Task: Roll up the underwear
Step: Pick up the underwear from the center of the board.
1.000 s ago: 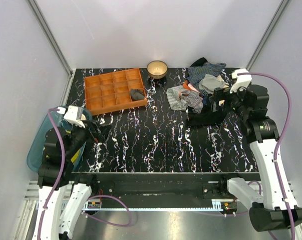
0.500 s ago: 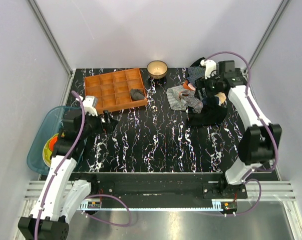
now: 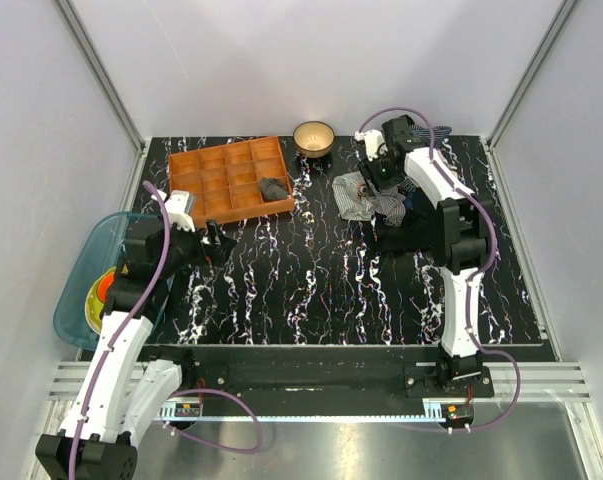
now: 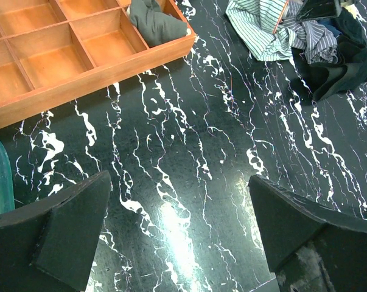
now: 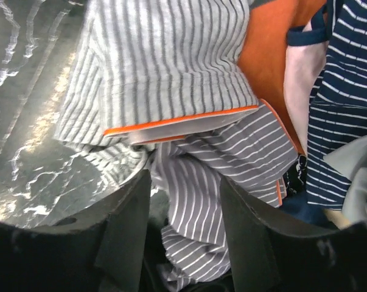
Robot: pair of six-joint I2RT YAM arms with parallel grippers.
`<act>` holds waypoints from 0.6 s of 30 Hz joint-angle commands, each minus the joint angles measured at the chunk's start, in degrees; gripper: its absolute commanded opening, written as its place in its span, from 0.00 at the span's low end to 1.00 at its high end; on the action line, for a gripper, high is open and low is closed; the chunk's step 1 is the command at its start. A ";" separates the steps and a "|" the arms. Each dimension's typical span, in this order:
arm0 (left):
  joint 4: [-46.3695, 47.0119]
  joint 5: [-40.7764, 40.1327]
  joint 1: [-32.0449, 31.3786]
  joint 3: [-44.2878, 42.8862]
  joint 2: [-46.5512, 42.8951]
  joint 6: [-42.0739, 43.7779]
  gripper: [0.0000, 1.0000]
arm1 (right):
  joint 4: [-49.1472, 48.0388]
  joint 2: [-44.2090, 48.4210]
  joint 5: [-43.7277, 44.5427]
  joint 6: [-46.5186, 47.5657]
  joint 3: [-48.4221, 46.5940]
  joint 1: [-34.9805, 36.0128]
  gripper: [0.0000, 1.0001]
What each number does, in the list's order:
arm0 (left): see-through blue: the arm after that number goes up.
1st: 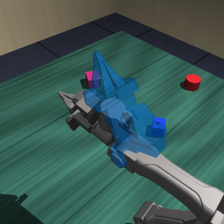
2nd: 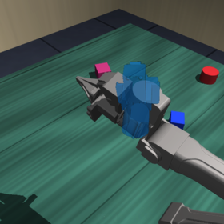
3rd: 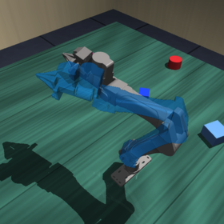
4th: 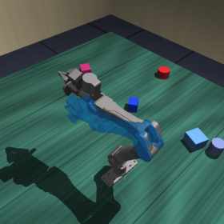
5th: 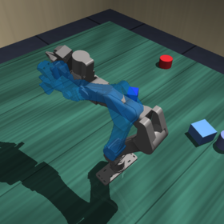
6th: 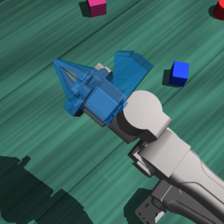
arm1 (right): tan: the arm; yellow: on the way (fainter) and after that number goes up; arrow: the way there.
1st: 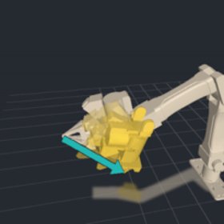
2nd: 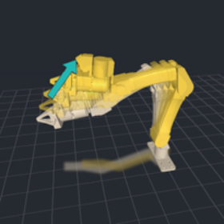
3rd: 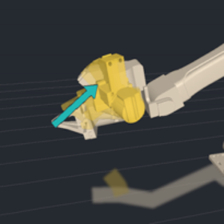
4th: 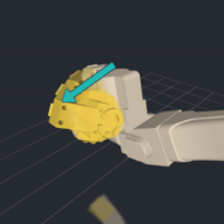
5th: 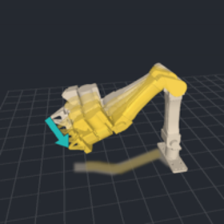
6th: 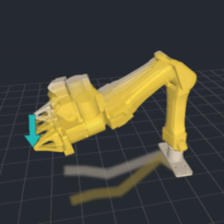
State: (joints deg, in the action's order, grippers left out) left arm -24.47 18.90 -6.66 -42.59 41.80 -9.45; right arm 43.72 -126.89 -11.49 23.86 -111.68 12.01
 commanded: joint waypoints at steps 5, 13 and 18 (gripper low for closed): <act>3.29 1.85 0.33 0.05 -0.23 0.66 0.99 | 3.56 -4.68 5.25 2.16 -5.66 0.12 0.26; 2.85 1.06 0.33 0.05 -0.49 0.75 0.99 | 3.39 6.88 4.46 2.60 -3.81 0.03 0.00; 2.67 0.71 0.33 -0.04 -0.67 0.84 0.99 | 4.79 19.64 -0.99 3.04 -5.21 -0.06 0.00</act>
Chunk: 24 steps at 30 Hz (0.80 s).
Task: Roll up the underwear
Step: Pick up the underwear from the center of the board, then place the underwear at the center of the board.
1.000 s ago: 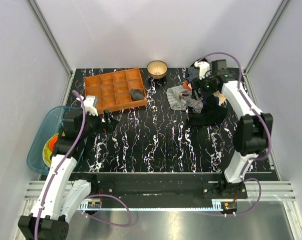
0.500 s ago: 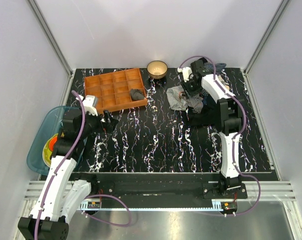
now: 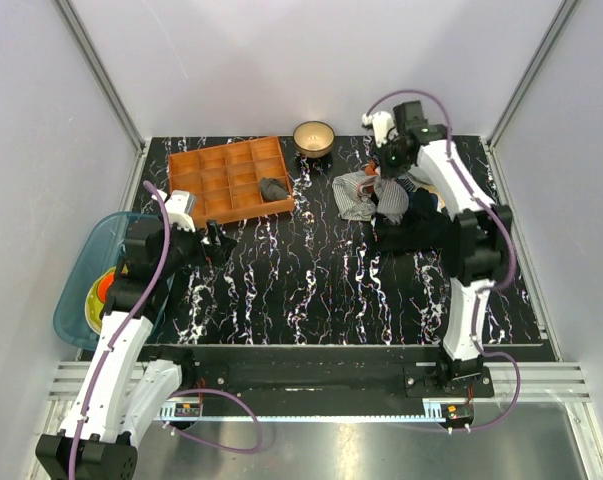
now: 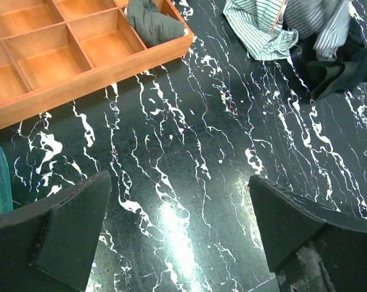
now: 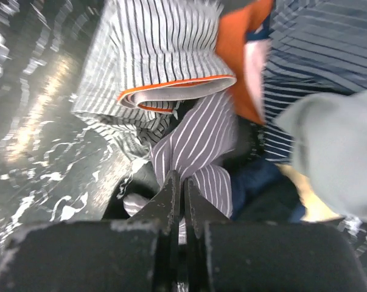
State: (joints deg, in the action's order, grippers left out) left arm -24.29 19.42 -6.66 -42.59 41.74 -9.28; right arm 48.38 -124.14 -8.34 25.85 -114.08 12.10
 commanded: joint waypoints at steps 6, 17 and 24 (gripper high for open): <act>2.85 -0.08 0.33 0.22 -1.39 0.58 0.99 | 5.57 27.97 -15.72 0.70 -7.63 -0.06 0.00; 5.22 5.95 0.33 1.72 -1.39 -0.39 0.99 | 1.40 41.16 -40.54 -4.04 14.82 8.82 0.06; 8.90 16.78 0.06 3.39 0.09 -0.47 0.95 | -9.97 35.38 -19.10 -3.98 40.94 8.65 0.35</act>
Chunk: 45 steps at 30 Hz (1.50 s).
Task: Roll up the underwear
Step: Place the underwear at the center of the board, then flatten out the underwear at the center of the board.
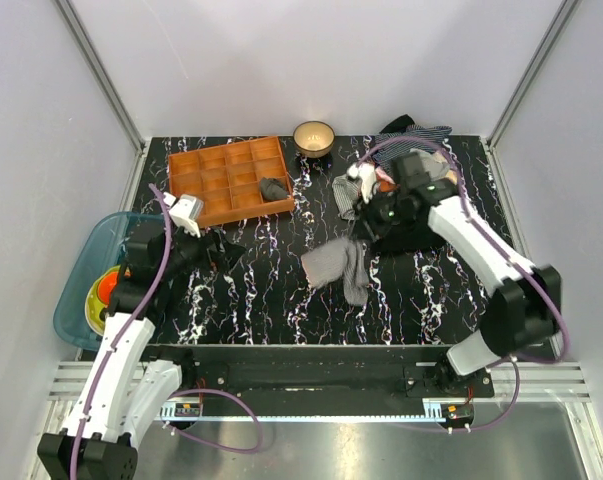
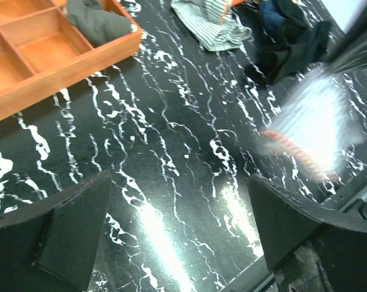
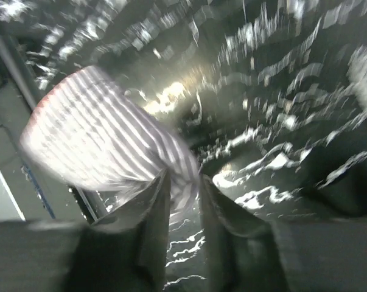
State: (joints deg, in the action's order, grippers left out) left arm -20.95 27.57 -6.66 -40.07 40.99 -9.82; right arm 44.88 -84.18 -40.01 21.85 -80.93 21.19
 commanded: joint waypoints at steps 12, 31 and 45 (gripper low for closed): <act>-0.32 -14.79 -36.11 -5.70 16.03 3.40 0.85 | -2.87 2.09 -8.94 16.13 18.96 -7.74 0.65; -5.33 -48.49 -58.21 -26.63 58.93 19.66 0.64 | -0.15 -0.01 -13.69 13.49 16.50 -14.51 0.64; -6.73 -51.57 -58.47 -28.74 63.86 23.09 0.53 | 1.52 -2.65 -13.08 14.28 16.15 -14.77 0.65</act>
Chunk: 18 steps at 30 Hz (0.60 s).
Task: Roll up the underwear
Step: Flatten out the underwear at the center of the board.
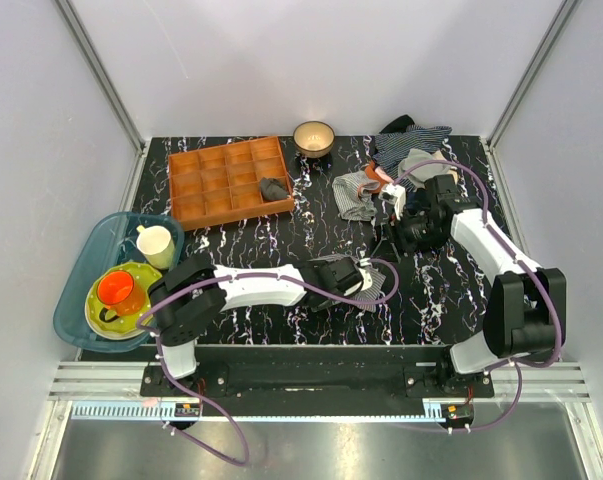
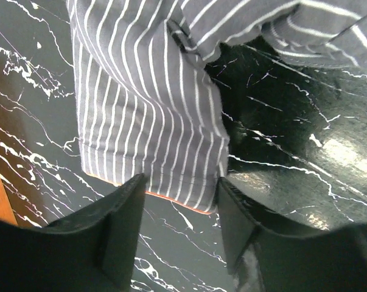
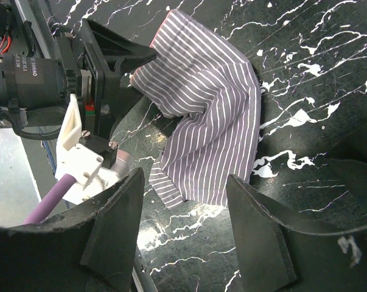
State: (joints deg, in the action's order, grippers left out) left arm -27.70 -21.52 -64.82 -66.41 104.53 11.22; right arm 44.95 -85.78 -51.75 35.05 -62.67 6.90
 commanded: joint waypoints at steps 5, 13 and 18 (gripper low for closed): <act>-0.77 -2.04 -0.31 -2.93 0.06 2.31 0.10 | 3.56 -1.85 -1.69 3.62 -2.63 -0.48 0.64; -1.56 2.97 0.39 -2.06 -8.28 0.91 0.00 | 7.26 3.85 -7.75 17.66 3.16 -0.22 0.63; -1.57 8.76 2.85 0.48 -16.19 -2.78 0.00 | 0.95 11.24 1.25 19.36 11.94 6.96 0.66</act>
State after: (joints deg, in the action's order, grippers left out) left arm -30.24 -18.04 -63.94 -66.98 96.31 11.88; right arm 49.54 -79.85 -55.37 49.45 -55.57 7.99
